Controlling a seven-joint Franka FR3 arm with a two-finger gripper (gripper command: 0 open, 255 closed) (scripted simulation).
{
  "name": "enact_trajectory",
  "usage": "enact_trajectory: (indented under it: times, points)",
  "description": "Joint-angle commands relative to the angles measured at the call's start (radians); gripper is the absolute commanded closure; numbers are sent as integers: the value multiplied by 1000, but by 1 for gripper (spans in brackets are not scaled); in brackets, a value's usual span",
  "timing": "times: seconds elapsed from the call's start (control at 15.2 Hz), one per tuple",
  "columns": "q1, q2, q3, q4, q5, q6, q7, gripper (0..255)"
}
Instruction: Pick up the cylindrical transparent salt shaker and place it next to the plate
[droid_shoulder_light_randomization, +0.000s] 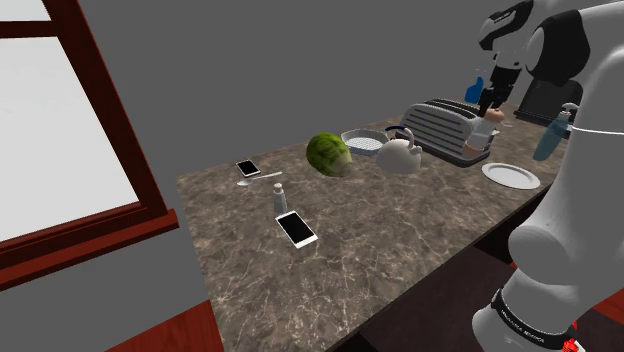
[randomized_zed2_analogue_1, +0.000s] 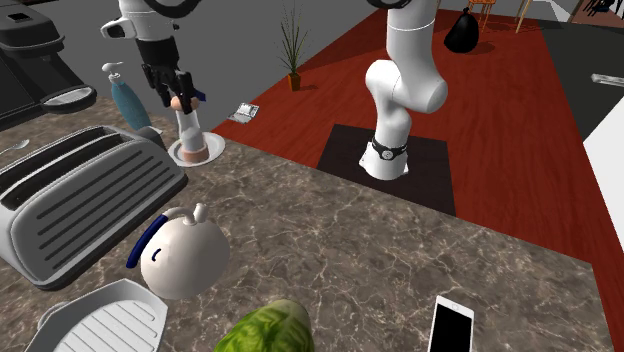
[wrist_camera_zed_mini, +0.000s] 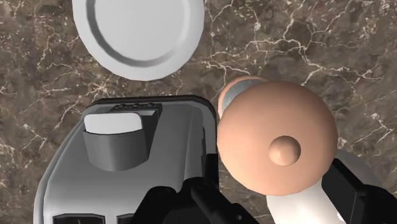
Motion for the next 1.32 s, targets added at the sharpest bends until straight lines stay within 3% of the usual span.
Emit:
enact_trajectory:
  times: [0.0, 1.25]
  points:
    - [3, -3, 1, -31, 0, 29, -2, 255]
    - [0, 55, 20, -198, 50, 242, -45, 255]
